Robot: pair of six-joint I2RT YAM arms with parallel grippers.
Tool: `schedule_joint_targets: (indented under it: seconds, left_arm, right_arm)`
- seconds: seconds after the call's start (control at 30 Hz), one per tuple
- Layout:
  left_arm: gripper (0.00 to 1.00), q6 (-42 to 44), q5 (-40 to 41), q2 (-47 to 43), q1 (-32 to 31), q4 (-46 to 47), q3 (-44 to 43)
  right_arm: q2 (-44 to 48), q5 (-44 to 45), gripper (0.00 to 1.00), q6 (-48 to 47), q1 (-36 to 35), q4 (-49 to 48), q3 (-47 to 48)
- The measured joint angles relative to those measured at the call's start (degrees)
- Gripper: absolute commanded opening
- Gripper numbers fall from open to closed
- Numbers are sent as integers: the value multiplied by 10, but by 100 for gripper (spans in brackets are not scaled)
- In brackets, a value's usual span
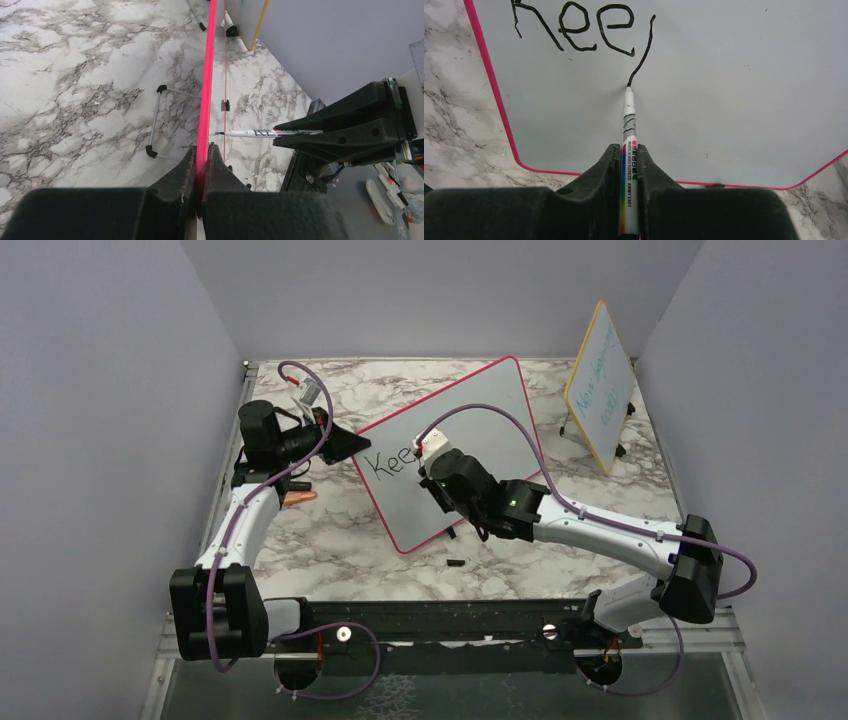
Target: Write a sentence on the whiteboard
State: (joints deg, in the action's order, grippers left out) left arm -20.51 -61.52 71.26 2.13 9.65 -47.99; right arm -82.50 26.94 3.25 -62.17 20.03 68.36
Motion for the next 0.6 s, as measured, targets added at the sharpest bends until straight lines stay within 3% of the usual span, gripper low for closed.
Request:
schedule_joint_targets:
  seconds: [0.33,0.6]
  left_arm:
    - [0,0,-1,0,0,0,-1]
    - [0,0,-1,0,0,-1,-1]
  right_arm:
    - [7,-7,0,2,0,-3,-1]
    - [43,7,1,-13,2,-67,-12]
